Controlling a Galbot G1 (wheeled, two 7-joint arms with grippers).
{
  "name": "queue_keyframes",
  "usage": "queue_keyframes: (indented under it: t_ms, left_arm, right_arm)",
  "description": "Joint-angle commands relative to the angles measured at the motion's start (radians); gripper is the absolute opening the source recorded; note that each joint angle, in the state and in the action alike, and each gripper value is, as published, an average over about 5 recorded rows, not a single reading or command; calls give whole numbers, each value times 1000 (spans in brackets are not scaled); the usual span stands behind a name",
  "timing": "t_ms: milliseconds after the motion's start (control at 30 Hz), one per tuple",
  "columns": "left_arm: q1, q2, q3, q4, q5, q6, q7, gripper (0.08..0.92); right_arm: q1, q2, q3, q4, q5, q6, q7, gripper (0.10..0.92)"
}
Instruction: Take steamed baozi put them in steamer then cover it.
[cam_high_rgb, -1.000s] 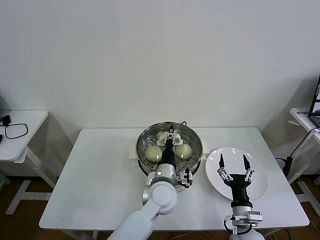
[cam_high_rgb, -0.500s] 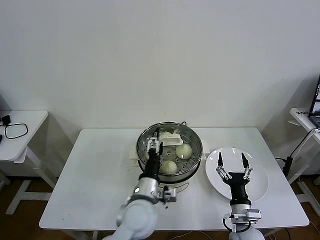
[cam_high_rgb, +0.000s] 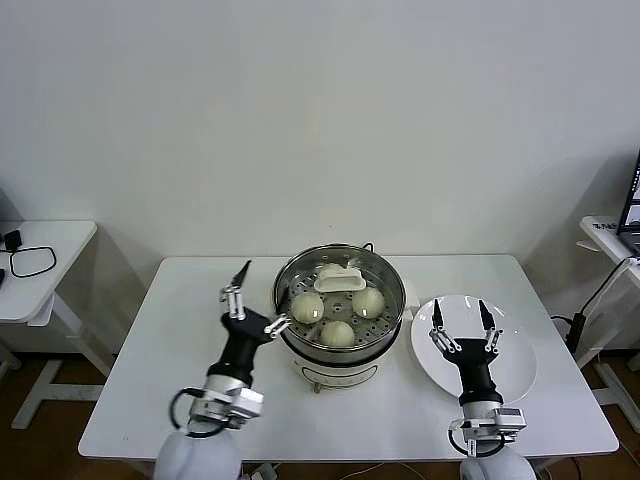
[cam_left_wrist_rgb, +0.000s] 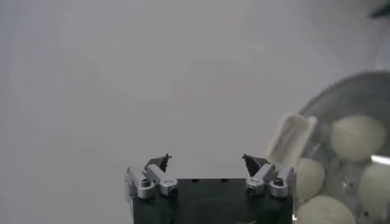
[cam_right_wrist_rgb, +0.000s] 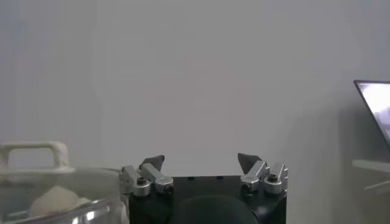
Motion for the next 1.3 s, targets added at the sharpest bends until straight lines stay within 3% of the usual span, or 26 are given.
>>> queue_keyframes:
  t_ms: [33,1300]
  left_arm:
    - [134,-99,-247,70,-412,-274,2,823]
    - [181,-94,-236,36,-431,-260,16,823]
  right_arm:
    - [3,-2,-6,40,56,-72,-12,823]
    - [-86,-6,7,124,37,-88,-13,823]
